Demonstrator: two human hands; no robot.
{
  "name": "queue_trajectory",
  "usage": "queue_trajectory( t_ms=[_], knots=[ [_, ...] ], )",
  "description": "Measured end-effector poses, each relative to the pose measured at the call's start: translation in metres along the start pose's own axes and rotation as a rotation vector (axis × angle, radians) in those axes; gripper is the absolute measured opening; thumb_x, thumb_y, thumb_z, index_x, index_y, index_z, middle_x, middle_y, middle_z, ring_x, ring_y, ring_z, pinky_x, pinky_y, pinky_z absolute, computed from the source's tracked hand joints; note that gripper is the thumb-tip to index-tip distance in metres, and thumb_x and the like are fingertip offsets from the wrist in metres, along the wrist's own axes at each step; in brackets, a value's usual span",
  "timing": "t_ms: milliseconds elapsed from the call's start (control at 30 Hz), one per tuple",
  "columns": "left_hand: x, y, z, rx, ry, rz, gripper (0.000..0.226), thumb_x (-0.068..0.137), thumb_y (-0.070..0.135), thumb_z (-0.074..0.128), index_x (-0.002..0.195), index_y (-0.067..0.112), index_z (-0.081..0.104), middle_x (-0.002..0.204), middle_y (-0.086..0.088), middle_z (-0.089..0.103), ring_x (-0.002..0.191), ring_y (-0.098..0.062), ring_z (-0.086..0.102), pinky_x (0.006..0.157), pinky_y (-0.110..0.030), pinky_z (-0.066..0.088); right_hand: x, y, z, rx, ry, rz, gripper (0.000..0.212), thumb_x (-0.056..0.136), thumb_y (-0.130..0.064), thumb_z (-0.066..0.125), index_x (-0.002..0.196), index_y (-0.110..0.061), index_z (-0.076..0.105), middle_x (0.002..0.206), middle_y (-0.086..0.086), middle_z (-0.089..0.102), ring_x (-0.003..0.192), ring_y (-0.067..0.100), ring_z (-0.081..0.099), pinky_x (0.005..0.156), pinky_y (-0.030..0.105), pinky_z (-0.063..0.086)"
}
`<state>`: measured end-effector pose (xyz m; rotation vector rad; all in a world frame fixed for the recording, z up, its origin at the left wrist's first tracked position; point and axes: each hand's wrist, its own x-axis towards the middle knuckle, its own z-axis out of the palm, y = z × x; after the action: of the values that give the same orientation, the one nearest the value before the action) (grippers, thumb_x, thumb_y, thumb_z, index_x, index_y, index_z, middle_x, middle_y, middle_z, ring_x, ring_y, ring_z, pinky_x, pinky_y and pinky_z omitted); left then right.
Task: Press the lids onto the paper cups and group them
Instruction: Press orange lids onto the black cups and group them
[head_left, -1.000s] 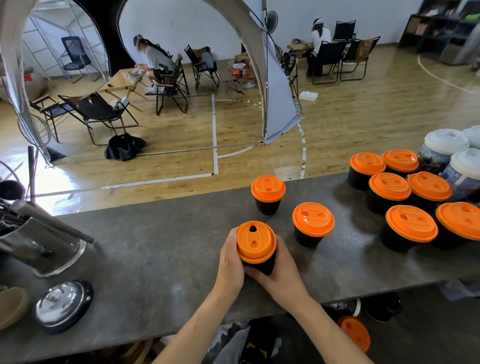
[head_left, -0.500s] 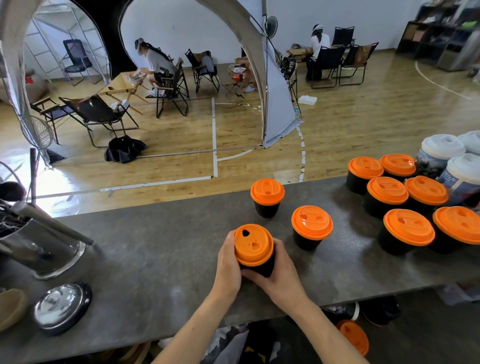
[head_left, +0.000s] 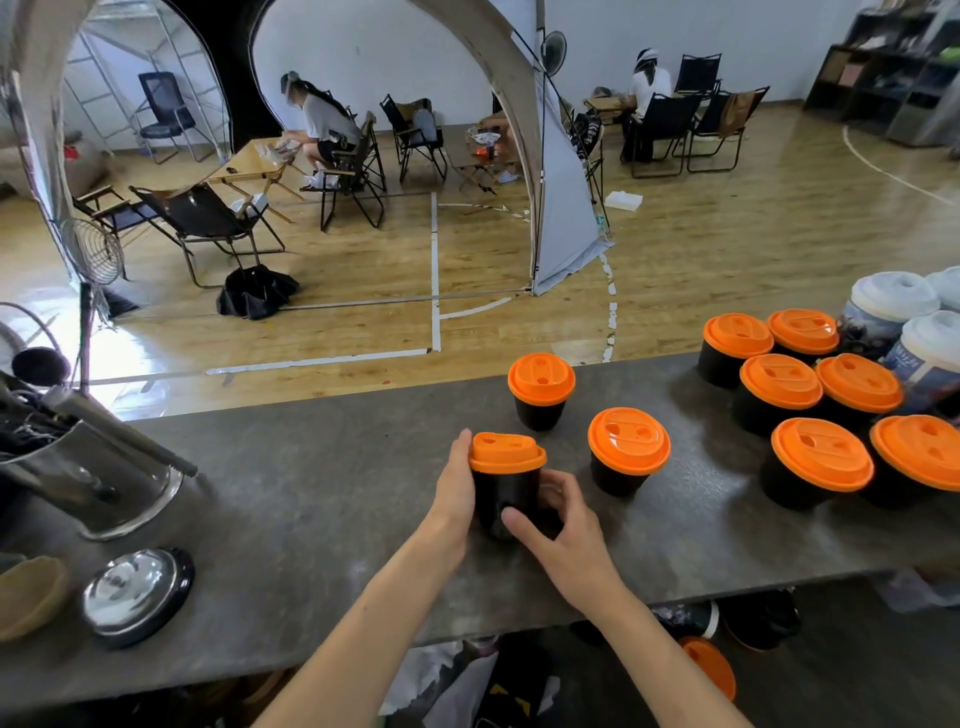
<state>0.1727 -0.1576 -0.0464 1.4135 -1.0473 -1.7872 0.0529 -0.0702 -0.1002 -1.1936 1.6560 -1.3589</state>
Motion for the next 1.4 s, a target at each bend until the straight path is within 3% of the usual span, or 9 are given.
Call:
queue_trajectory(
  t_ms=[267, 400, 600, 767, 900, 1033, 1100, 1267, 1400],
  knots=[
    [-0.015, -0.009, -0.003, 0.111, -0.2, 0.121, 0.081, 0.072, 0.083, 0.055, 0.133, 0.03, 0.059, 0.131, 0.004, 0.068, 0.127, -0.014, 0.059, 0.114, -0.039, 0.041, -0.005, -0.016, -0.008, 0.306, -0.05, 0.09, 0.049, 0.098, -0.061, 0.048, 0.125, -0.026, 0.069, 0.121, -0.006, 0.074, 0.119, 0.009, 0.067, 0.095, 0.02, 0.052],
    [-0.019, -0.008, 0.002, 0.12, -0.153, 0.242, 0.072, 0.071, 0.08, 0.067, 0.123, 0.031, 0.058, 0.108, 0.015, 0.073, 0.111, -0.007, 0.065, 0.084, -0.014, 0.051, -0.01, -0.028, -0.013, 0.334, -0.133, 0.14, 0.05, 0.095, -0.064, 0.051, 0.135, -0.034, 0.059, 0.129, -0.021, 0.07, 0.126, 0.001, 0.061, 0.098, 0.013, 0.048],
    [-0.026, 0.005, 0.003, 0.017, -0.33, 0.151, 0.076, 0.064, 0.068, 0.077, 0.126, 0.027, 0.062, 0.1, 0.002, 0.079, 0.086, -0.018, 0.076, 0.06, -0.032, 0.055, -0.013, -0.055, -0.005, 0.768, -0.254, 0.293, 0.062, 0.091, -0.058, 0.053, 0.14, -0.02, 0.061, 0.132, 0.013, 0.07, 0.108, 0.025, 0.07, 0.078, 0.036, 0.056],
    [-0.043, 0.027, 0.0, -0.013, -0.487, 0.171, 0.073, 0.077, 0.065, 0.067, 0.119, 0.005, 0.064, 0.066, -0.002, 0.067, 0.038, -0.013, 0.05, 0.034, -0.021, 0.037, -0.015, -0.081, -0.013, 0.982, -0.432, 0.28, 0.068, 0.096, -0.065, 0.041, 0.131, -0.015, 0.07, 0.101, 0.02, 0.066, 0.086, 0.026, 0.062, 0.077, 0.038, 0.051],
    [-0.064, 0.072, 0.007, 0.02, -0.443, 0.318, 0.085, 0.068, 0.072, 0.078, 0.122, 0.007, 0.067, 0.093, -0.014, 0.074, 0.07, -0.035, 0.058, 0.056, -0.03, 0.049, -0.015, -0.122, -0.027, 0.959, -0.494, 0.207, 0.082, 0.087, -0.077, 0.044, 0.127, -0.011, 0.07, 0.096, 0.022, 0.065, 0.076, 0.028, 0.062, 0.068, 0.037, 0.053],
    [-0.09, 0.138, 0.013, 0.103, -0.429, 0.554, 0.087, 0.059, 0.082, 0.079, 0.118, 0.018, 0.069, 0.097, -0.018, 0.074, 0.053, -0.025, 0.056, 0.051, -0.022, 0.05, -0.008, -0.185, -0.045, 0.844, -0.494, 0.023, 0.083, 0.071, -0.081, 0.073, 0.119, -0.013, 0.074, 0.091, 0.022, 0.066, 0.069, 0.026, 0.063, 0.063, 0.033, 0.054],
    [-0.104, 0.175, 0.018, 0.106, -0.458, 0.656, 0.079, 0.061, 0.081, 0.079, 0.114, 0.023, 0.072, 0.106, -0.018, 0.075, 0.079, -0.028, 0.071, 0.076, -0.034, 0.059, 0.002, -0.22, -0.052, 0.849, -0.495, -0.049, 0.078, 0.067, -0.077, 0.079, 0.114, -0.015, 0.076, 0.084, 0.02, 0.065, 0.065, 0.026, 0.063, 0.061, 0.033, 0.054],
    [-0.118, 0.249, 0.033, 0.029, -0.679, 0.721, 0.064, 0.066, 0.069, 0.083, 0.113, 0.025, 0.079, 0.115, -0.008, 0.076, 0.109, -0.021, 0.071, 0.089, -0.032, 0.059, 0.029, -0.281, -0.062, 1.074, -0.7, -0.072, 0.073, 0.086, -0.074, 0.049, 0.111, -0.009, 0.072, 0.071, 0.012, 0.059, 0.061, 0.024, 0.06, 0.063, 0.035, 0.054],
    [-0.116, 0.279, 0.04, 0.03, -0.64, 0.667, 0.05, 0.073, 0.061, 0.071, 0.105, 0.025, 0.082, 0.108, -0.009, 0.077, 0.098, -0.027, 0.071, 0.083, -0.038, 0.053, 0.049, -0.304, -0.067, 0.94, -0.587, -0.108, 0.077, 0.087, -0.073, 0.048, 0.113, -0.004, 0.072, 0.086, 0.017, 0.065, 0.065, 0.027, 0.06, 0.06, 0.037, 0.052]
  ],
)
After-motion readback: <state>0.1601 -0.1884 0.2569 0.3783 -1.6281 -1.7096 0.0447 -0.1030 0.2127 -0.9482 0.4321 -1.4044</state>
